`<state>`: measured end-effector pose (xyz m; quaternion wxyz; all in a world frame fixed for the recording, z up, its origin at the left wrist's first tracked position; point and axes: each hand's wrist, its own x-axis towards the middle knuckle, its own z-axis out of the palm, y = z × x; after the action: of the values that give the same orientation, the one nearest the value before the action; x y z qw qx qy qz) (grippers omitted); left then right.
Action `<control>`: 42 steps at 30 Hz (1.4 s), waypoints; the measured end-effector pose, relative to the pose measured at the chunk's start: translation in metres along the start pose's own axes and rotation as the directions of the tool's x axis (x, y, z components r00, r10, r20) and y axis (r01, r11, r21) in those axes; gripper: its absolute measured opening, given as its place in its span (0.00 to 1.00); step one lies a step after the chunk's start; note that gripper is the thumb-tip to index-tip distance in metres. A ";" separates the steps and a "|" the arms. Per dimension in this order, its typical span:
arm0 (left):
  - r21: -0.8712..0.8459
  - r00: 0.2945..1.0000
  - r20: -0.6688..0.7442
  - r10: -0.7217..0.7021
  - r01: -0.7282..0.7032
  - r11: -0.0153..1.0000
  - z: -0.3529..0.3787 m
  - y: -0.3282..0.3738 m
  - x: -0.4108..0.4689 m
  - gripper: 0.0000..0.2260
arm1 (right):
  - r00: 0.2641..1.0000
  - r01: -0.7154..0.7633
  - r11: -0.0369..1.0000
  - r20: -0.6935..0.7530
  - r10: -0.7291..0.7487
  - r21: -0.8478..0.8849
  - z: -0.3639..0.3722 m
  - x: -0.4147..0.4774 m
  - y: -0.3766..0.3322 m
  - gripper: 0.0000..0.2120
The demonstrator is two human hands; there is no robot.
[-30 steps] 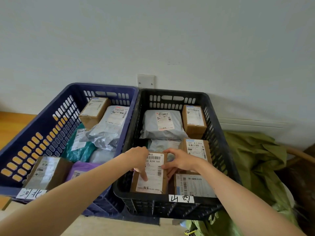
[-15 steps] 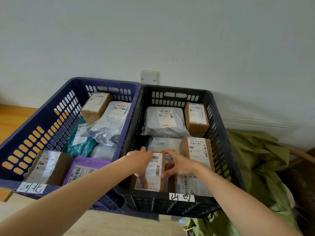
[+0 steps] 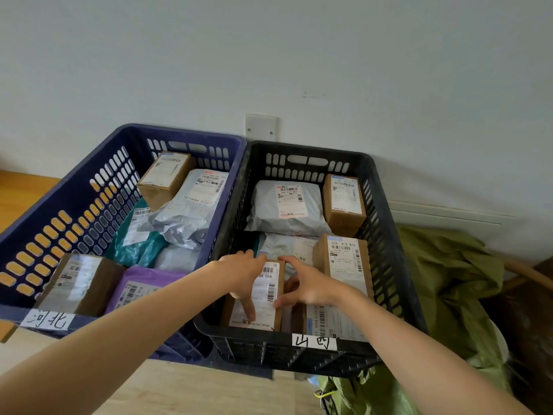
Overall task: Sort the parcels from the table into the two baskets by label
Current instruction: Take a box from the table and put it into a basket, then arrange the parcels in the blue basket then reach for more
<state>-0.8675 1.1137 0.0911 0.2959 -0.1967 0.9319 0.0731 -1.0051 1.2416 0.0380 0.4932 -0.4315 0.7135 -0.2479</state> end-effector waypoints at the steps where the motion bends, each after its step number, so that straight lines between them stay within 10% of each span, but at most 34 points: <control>1: -0.009 1.000 -0.011 0.009 -0.009 1.000 -0.001 -0.001 0.000 0.54 | 1.000 -0.008 1.000 -0.008 0.008 -0.030 -0.001 0.000 -0.002 0.50; 13: 0.132 0.963 -0.265 0.037 -0.001 0.991 -0.020 0.004 -0.010 0.30 | 0.908 0.111 0.994 -0.404 -0.110 -0.021 -0.033 0.006 -0.031 0.26; 19: -0.197 0.871 -0.483 -0.091 -0.007 0.980 -0.043 -0.019 -0.033 0.23 | 0.878 0.256 0.966 -0.424 -0.221 0.028 -0.037 0.021 -0.073 0.21; 32: -0.777 0.642 -0.516 -0.568 -0.072 0.625 -0.023 -0.153 -0.141 0.22 | 0.809 0.476 0.878 -0.373 -0.455 -0.037 0.045 0.085 -0.224 0.16; 42: -0.908 0.495 -0.412 -0.765 -0.155 0.389 0.057 -0.331 -0.259 0.20 | 0.830 0.505 0.863 -0.269 -0.489 -0.014 0.215 0.170 -0.371 0.16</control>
<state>-0.5087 0.9097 0.1884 -0.2988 -0.5241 0.7061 0.3707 -0.6946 0.9238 0.1598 0.3250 -0.5508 0.6282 -0.4431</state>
